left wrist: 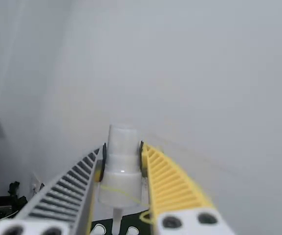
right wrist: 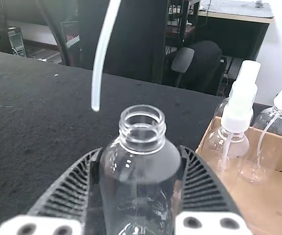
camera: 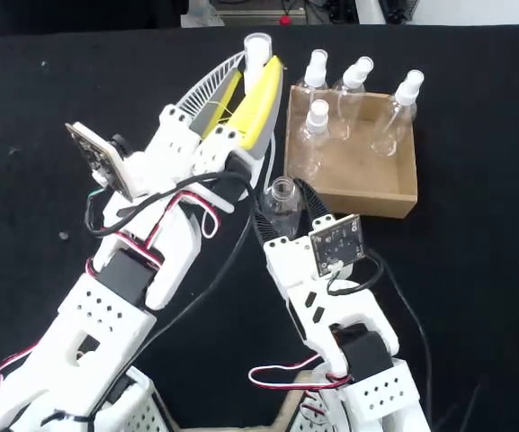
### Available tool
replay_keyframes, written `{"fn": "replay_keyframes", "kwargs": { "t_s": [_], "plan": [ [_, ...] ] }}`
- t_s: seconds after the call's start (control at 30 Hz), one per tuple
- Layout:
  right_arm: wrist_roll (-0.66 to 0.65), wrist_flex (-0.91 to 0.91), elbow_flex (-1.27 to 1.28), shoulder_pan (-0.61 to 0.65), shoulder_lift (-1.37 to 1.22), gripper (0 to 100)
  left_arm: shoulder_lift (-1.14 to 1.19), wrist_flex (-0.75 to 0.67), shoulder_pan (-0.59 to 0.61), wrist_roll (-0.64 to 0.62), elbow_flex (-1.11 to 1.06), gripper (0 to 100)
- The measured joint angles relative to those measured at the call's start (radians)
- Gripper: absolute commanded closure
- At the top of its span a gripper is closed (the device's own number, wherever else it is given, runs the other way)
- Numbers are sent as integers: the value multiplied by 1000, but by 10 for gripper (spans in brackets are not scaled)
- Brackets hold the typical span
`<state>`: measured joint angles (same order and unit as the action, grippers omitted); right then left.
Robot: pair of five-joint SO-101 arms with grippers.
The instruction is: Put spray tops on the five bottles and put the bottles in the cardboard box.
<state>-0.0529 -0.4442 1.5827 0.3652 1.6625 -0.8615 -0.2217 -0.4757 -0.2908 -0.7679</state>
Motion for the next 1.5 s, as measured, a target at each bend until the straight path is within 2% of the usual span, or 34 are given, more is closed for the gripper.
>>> {"fn": "replay_keyframes", "kwargs": {
  "t_s": [0.33,0.47,0.7,1.0,1.5],
  "plan": [
    [0,0,2,0,0,896,0,-8,-3,0,2,970],
    [0,0,2,0,0,896,0,-72,-51,0,2,970],
    [0,0,2,0,0,896,3,-184,-55,0,-21,970],
    [0,0,2,0,0,896,153,-201,-58,0,-21,970],
    [9,0,2,0,0,896,158,-201,-57,0,-21,970]
  ]
}}
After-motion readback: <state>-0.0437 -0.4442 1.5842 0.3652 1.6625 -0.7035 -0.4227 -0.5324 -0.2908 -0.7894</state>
